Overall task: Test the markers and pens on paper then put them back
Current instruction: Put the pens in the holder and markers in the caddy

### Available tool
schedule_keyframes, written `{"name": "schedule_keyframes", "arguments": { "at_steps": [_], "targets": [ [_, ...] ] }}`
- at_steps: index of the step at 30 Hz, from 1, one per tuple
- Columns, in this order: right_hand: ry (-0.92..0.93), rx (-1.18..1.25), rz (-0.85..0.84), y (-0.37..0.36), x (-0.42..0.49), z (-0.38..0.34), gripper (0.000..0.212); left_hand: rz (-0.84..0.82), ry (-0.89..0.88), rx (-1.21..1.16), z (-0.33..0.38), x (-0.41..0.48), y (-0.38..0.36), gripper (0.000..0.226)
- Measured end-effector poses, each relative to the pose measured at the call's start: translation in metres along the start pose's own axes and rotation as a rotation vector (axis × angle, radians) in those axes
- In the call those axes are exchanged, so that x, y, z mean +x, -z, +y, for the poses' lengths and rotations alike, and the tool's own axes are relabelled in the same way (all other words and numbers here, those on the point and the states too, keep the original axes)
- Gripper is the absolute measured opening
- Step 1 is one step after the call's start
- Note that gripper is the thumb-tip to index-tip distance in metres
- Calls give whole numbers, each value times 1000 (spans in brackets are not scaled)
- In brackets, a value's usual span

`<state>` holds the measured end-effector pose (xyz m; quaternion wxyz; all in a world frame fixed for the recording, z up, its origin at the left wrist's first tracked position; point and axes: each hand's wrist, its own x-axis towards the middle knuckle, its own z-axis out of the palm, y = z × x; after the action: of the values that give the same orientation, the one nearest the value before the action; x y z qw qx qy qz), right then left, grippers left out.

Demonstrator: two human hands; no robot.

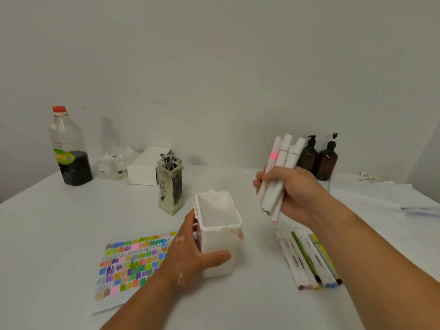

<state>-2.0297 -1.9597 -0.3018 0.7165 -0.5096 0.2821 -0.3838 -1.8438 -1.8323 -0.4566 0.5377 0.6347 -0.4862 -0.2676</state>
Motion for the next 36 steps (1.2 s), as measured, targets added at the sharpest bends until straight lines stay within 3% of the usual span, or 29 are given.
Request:
{"name": "schedule_keyframes", "arguments": {
  "at_steps": [3,5,8,10,15,23,26,29,30,32,34,36],
  "targets": [
    [178,170,-77,-42,-1,-9,26,3,-1,-7,2,0,-1,113],
    [235,18,-84,-65,-4,9,29,16,-5,9,4,-1,0,116],
    [239,-407,-64,-82,-7,42,18,21,18,34,6,-3,-1,126],
    [256,-613,-67,-85,-5,51,25,22,32,45,6,-3,-2,126],
    [245,-807,-155,-88,-8,47,35,15,44,64,5,-2,-3,117],
    [215,-798,-226,-66,-22,37,30,16,46,99,7,2,-8,122],
    [174,-501,-194,-46,-27,22,19,-26,42,90,13,8,-16,119],
    [198,-271,-6,-6,-28,0,12,-91,38,64,19,17,-26,101],
    [208,-352,85,11,-28,-4,11,-109,42,47,20,21,-29,100],
    [154,-750,246,50,-29,-3,9,-120,41,18,19,26,-36,103],
    [-26,-1202,264,82,-32,12,23,-123,34,-8,19,30,-45,107],
    [-180,-1498,198,101,-36,35,43,-128,27,-19,21,34,-53,111]
  ]
}}
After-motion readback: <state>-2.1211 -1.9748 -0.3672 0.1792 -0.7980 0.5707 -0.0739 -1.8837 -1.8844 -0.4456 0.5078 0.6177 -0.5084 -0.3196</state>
